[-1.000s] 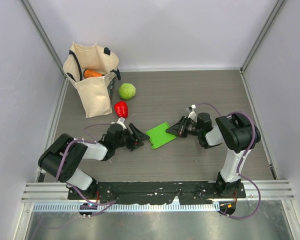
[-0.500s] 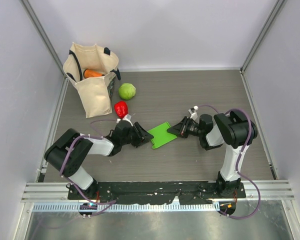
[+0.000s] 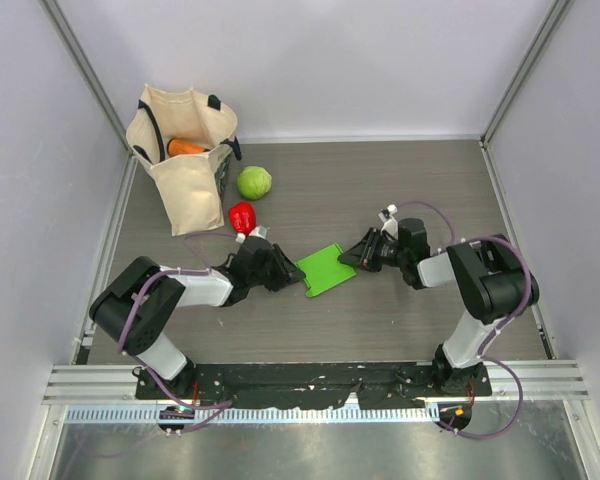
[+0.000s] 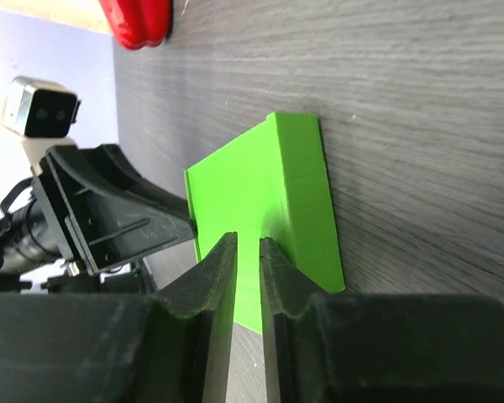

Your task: Fold the paper box

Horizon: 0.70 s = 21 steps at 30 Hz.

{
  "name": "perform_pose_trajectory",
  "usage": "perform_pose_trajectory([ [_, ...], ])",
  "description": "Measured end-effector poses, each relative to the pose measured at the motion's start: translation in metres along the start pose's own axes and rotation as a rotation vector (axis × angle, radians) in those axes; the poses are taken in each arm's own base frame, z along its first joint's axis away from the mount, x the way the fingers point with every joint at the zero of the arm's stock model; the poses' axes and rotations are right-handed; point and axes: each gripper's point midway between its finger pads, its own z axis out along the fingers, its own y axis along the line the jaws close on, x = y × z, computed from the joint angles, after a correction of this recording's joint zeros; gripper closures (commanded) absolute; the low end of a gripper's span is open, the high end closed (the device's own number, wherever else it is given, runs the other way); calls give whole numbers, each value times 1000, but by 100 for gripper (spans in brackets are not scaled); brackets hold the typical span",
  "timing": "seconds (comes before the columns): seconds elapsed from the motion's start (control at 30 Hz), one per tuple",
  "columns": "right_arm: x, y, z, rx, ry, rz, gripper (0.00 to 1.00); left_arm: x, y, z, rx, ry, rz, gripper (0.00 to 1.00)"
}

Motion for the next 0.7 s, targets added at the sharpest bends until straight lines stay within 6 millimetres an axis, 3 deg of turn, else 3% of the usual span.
perform_pose_trajectory([
  [0.13, -13, 2, -6, 94, -5, -65, 70, -2, -2, 1, -4, 0, 30, 72],
  [0.2, -21, 5, -10, 139, -6, -103, 61, -3, -3, 3, -4, 0, 40, 72],
  [0.4, -40, 14, -23, 240, 18, -243, 52, -4, -4, 4, -1, -2, 66, 72],
  [0.7, -8, -17, -15, 303, 161, -229, 56, -4, -4, 3, 2, -3, 89, 71],
])
